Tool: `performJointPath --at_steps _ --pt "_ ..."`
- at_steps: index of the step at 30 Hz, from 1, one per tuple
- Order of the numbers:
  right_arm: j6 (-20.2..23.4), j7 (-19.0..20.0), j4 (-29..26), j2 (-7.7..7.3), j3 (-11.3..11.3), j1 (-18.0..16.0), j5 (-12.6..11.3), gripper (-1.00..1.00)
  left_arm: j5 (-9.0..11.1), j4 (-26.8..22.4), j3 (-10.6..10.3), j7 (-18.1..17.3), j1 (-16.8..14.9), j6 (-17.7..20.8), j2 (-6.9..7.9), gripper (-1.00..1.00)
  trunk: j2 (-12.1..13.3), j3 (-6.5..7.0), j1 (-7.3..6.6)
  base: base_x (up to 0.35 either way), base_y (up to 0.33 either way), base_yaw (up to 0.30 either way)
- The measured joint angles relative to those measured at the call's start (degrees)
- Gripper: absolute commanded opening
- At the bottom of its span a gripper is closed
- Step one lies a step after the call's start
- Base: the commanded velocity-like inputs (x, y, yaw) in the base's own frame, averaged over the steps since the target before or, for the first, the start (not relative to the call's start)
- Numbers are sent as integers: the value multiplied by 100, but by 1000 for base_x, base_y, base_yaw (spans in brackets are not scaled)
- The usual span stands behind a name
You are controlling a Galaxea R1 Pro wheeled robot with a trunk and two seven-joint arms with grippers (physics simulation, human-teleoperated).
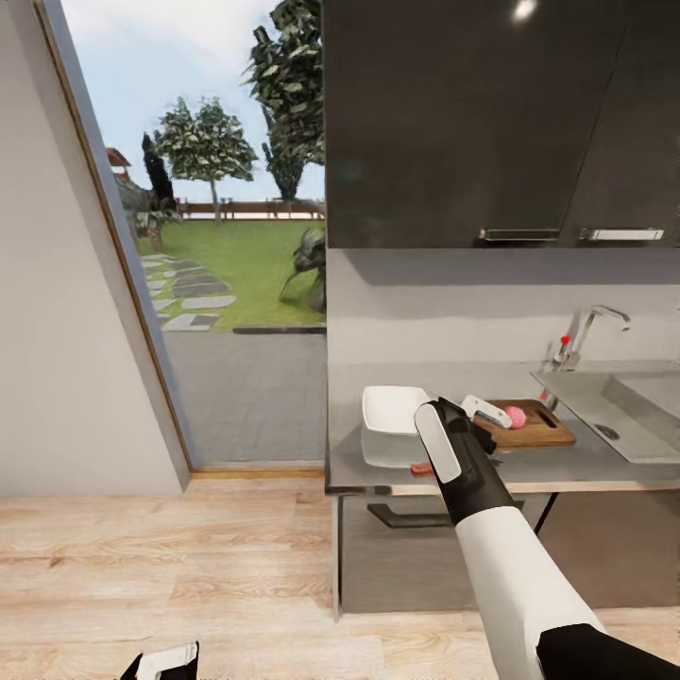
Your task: In the kitchen, take the Vidalia onion out of the sink, dice it on the chopping board with the paring knife, put the diced onion into the bowl on the countertop, then place both the paring knife and the chopping board into the sink.
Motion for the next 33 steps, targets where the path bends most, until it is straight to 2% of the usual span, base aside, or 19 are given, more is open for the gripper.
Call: performJointPath --at_steps 14,20,33 --pt "0 1 55 0 -1 9 0 100 0 0 1 2 0 -1 0 100 1 -9 -1 -13 -16 0" --pt "-125 1 231 0 -2 9 -9 100 0 0 1 0 0 -1 2 100 1 -45 -1 0 0 0" --pt "-169 1 247 0 -1 9 -10 100 0 0 1 3 0 -1 3 100 1 -134 -1 0 0 0"
